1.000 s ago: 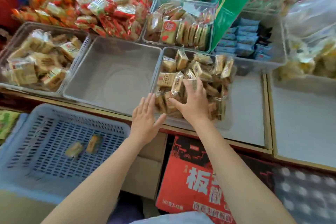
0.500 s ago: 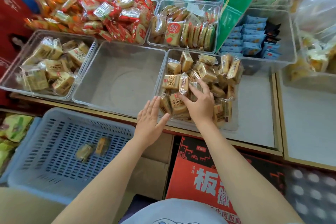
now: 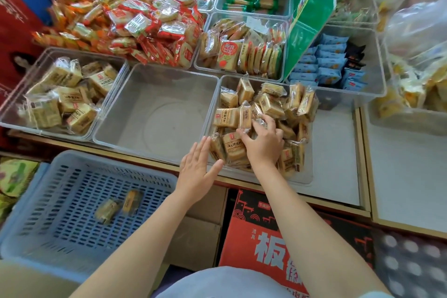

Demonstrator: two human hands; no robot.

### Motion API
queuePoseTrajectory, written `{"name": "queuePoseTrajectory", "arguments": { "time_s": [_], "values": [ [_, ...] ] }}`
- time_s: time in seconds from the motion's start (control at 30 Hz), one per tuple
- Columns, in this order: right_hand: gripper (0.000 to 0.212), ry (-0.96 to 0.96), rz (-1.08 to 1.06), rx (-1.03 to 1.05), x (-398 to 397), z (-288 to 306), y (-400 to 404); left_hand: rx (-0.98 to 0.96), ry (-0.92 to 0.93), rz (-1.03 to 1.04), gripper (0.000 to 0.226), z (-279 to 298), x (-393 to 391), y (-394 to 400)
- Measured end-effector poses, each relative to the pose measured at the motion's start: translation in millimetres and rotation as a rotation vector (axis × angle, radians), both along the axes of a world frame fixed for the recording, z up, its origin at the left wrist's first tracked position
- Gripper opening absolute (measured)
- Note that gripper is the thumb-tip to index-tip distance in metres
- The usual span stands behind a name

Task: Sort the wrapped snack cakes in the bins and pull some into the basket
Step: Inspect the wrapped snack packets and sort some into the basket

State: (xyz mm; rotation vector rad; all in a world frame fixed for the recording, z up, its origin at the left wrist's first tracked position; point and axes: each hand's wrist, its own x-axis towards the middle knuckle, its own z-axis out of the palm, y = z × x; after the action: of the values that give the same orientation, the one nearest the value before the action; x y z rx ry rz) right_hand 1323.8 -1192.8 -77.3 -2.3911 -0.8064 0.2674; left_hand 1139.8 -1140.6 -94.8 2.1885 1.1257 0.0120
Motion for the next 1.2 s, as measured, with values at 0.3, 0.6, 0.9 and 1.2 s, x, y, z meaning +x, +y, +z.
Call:
{"name": "queuePoseTrajectory", "arguments": {
  "time_s": [0.3, 0.6, 0.9, 1.2],
  "values": [
    [0.043, 0.118, 0.029, 0.232, 2, 28, -31, -0.052, -0.032, 0.031, 0.074, 15, 6, 0],
    [0.022, 0.585, 0.344, 0.384, -40, 52, -65, -0.741, -0.672, 0.540, 0.036, 80, 19, -35],
    [0.034, 0.713, 0.311, 0.409, -49, 65, -73, -0.949, -0.784, 0.810, 0.045, 71, -30, -32],
    [0.062, 0.816, 0.434, 0.491, -63, 81, -77, -0.922, -0.597, 0.593, 0.074, 78, -35, -44]
  ]
}}
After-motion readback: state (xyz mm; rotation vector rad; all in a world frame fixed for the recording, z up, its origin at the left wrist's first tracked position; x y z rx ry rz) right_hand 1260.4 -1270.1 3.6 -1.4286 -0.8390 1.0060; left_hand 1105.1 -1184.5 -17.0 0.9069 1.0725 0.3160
